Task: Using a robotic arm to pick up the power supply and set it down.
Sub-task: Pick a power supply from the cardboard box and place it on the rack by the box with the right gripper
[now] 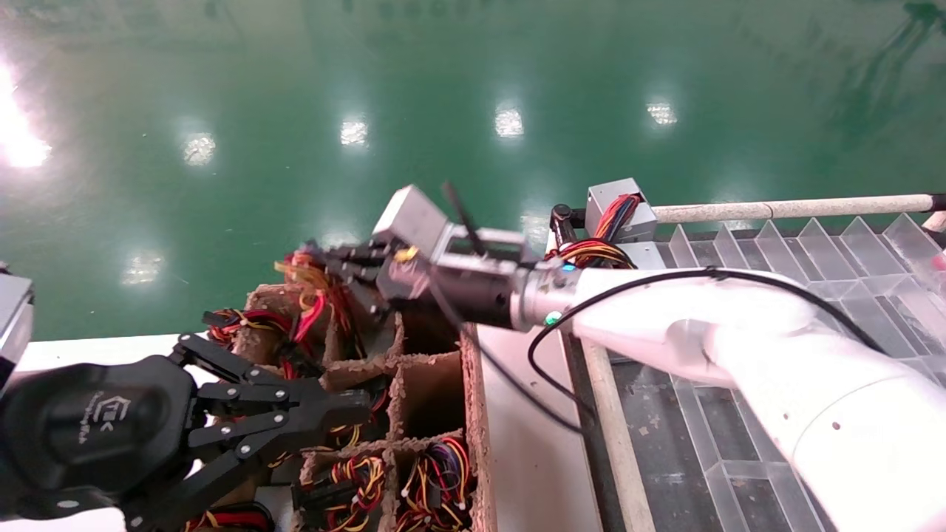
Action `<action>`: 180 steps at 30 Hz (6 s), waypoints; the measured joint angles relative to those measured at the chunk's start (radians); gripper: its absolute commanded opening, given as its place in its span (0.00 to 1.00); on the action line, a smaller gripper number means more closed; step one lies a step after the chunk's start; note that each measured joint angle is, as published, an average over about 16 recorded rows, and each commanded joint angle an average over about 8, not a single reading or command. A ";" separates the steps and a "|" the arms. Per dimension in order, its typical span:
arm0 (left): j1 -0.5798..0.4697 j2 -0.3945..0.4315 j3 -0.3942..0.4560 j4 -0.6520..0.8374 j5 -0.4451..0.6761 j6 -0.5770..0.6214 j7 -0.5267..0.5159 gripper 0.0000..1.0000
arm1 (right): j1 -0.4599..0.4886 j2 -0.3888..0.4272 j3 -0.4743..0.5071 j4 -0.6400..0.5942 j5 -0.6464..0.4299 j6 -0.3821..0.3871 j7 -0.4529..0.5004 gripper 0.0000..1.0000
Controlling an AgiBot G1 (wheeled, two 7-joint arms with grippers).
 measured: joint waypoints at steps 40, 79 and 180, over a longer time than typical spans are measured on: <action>0.000 0.000 0.000 0.000 0.000 0.000 0.000 0.00 | 0.153 0.301 0.163 -0.030 0.307 -0.557 -0.058 0.00; 0.000 0.000 0.001 0.000 0.000 0.000 0.000 0.00 | -0.488 1.058 0.238 0.641 0.668 -0.144 -0.075 0.00; 0.000 -0.001 0.002 0.000 -0.001 -0.001 0.001 0.00 | -0.222 0.703 0.131 0.050 0.434 -0.292 -0.003 1.00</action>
